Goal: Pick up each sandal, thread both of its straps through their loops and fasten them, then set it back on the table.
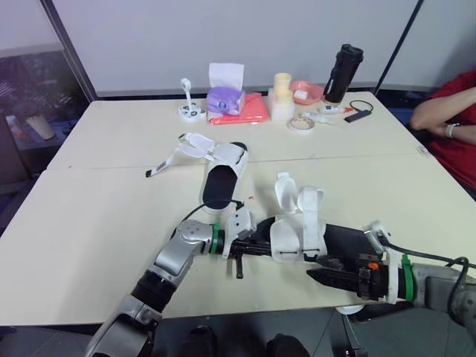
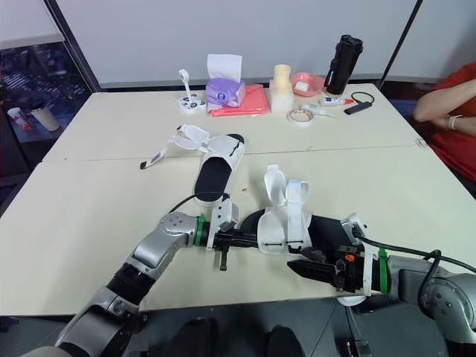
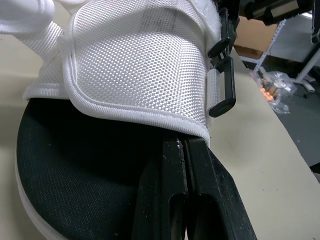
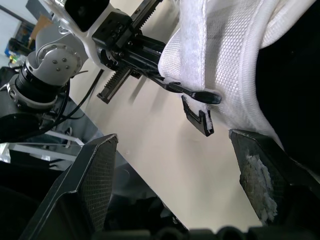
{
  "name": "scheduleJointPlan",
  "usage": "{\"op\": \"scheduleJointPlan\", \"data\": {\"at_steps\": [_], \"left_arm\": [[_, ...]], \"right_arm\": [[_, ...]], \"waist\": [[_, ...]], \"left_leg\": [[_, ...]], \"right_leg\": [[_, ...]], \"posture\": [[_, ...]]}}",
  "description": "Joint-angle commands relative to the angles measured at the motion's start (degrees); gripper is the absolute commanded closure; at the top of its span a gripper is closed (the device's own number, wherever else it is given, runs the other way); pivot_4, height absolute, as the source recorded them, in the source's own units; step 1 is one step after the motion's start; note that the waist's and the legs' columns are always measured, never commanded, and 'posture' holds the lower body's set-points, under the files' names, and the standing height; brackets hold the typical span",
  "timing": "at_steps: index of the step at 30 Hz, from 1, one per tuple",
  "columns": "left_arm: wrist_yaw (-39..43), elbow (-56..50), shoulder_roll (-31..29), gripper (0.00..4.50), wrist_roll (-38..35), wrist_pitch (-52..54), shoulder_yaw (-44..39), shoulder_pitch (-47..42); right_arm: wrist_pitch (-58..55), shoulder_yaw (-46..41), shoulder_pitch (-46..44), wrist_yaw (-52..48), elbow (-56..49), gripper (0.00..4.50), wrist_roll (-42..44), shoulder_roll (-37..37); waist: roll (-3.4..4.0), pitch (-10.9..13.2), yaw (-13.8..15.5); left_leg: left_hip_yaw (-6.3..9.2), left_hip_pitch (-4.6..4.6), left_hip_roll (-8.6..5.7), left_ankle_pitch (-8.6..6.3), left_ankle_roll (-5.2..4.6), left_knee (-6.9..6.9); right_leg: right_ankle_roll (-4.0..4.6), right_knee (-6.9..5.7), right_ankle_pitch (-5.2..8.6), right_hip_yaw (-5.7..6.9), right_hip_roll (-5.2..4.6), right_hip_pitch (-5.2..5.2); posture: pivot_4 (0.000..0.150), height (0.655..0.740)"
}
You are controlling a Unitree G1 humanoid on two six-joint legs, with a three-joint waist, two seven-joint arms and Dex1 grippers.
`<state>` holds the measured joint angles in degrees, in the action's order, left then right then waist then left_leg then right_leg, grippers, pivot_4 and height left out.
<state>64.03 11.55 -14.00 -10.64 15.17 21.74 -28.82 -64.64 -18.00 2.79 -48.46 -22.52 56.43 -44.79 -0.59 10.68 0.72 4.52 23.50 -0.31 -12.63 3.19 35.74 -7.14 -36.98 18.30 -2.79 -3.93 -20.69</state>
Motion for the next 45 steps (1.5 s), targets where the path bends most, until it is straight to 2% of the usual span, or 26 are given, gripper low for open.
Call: {"op": "scheduleJointPlan", "data": {"at_steps": [1, 3, 5, 7, 9, 10, 16, 25, 39, 41, 45], "left_arm": [[-0.3, 1.5, 0.2, 4.50, 1.8, 0.5, 2.4, 1.6], [-0.4, 1.5, 0.2, 4.50, 1.8, 0.5, 2.4, 1.6], [-0.4, 1.5, 0.1, 4.50, 1.9, 0.4, 2.4, 1.6], [-0.5, 1.5, 0.1, 4.50, 1.9, 0.4, 2.4, 1.6], [-0.5, 1.5, 0.1, 4.50, 1.9, 0.3, 2.4, 1.6], [-0.5, 1.6, 0.2, 4.50, 1.9, 0.3, 2.4, 1.6], [-0.5, 1.9, 0.5, 4.50, 1.9, 0.1, 2.5, 1.5], [-0.5, 2.6, 0.7, 4.50, 2.1, -0.2, 2.5, 1.4], [-0.2, 3.4, 0.6, 4.50, 2.1, -0.5, 2.5, 1.3], [-0.1, 3.8, 0.8, 4.50, 2.2, -0.7, 2.5, 1.1], [0.3, 4.7, 1.0, 4.50, 2.3, -1.3, 2.8, 0.7]], "right_arm": [[0.8, 0.3, -1.5, 1.4, -0.3, 0.65, 1.1, 1.2], [0.9, 0.4, -1.5, 2.0, -0.3, 1.17, 1.2, 1.9], [0.9, -0.2, -1.7, 2.8, -0.2, 1.91, 2.2, 2.9], [0.7, -0.9, -2.0, 3.6, -0.1, 3.12, 3.4, 3.8], [0.6, -1.2, -2.1, 4.0, -0.1, 4.15, 3.8, 4.0], [0.6, -1.2, -1.9, 4.2, -0.2, 4.46, 3.8, 3.9], [-0.2, -1.0, -0.1, 4.0, -1.4, 4.46, 5.2, 2.8], [0.9, 2.1, 7.4, -1.8, -5.7, 4.46, 3.5, -3.4], [3.4, -2.5, 23.1, -7.4, -20.5, 4.46, 6.2, -10.2], [3.8, -4.5, 23.2, -6.9, -21.1, 4.46, 8.4, -10.0], [4.5, -7.8, 18.3, -2.6, -18.9, 4.46, 18.2, -8.5]], "waist": [[0.00, 0.0, 0.0], [0.01, 0.0, 0.0], [0.01, 0.0, 0.1], [0.01, 0.0, 0.1], [0.01, 0.0, 0.1], [0.01, 0.0, 0.1], [0.01, 0.0, 0.1], [0.01, 0.0, 0.1], [-0.06, 0.0, 0.2], [-0.09, 0.0, 0.1], [-0.11, 0.0, 0.2]], "left_leg": [[0.00, 0.00, 0.00, 0.00, 0.00, 0.00], [0.01, 0.00, 0.00, 0.00, 0.00, 0.00], [0.00, 0.00, 0.00, 0.00, 0.00, 0.00], [0.01, 0.00, 0.00, 0.00, 0.00, -0.01], [0.01, 0.00, 0.00, 0.00, 0.00, -0.02], [0.00, 0.00, 0.00, 0.00, 0.00, -0.02], [0.00, 0.00, 0.00, 0.00, 0.00, -0.02], [0.01, 0.00, -0.02, 0.00, 0.00, -0.01], [0.03, -0.01, -0.02, 0.00, 0.00, 0.01], [0.03, -0.01, -0.02, 0.00, 0.00, 0.01], [0.03, -0.03, -0.01, 0.00, 0.00, 0.05]], "right_leg": [[0.00, 0.00, 0.00, 0.00, 0.00, 0.00], [0.00, 0.00, 0.00, 0.00, 0.00, 0.00], [0.00, 0.00, 0.00, 0.00, 0.00, 0.00], [0.00, 0.00, 0.00, 0.00, 0.00, 0.00], [0.00, 0.00, 0.00, 0.00, 0.00, -0.01], [0.00, 0.00, 0.00, 0.00, 0.00, 0.00], [0.00, 0.00, 0.00, 0.00, 0.00, -0.01], [0.00, 0.01, 0.01, 0.02, -0.03, 0.02], [-0.01, 0.03, 0.02, 0.05, -0.03, 0.05], [-0.02, 0.03, 0.02, 0.05, -0.03, 0.06], [-0.01, 0.03, 0.02, 0.05, -0.03, 0.11]], "posture": [[0.150, 0.7400], [0.150, 0.7400], [0.150, 0.7400], [0.150, 0.7400], [0.150, 0.7400], [0.150, 0.7400], [0.150, 0.7400], [0.150, 0.7400], [0.150, 0.7400], [0.150, 0.7400], [0.150, 0.7400]]}}
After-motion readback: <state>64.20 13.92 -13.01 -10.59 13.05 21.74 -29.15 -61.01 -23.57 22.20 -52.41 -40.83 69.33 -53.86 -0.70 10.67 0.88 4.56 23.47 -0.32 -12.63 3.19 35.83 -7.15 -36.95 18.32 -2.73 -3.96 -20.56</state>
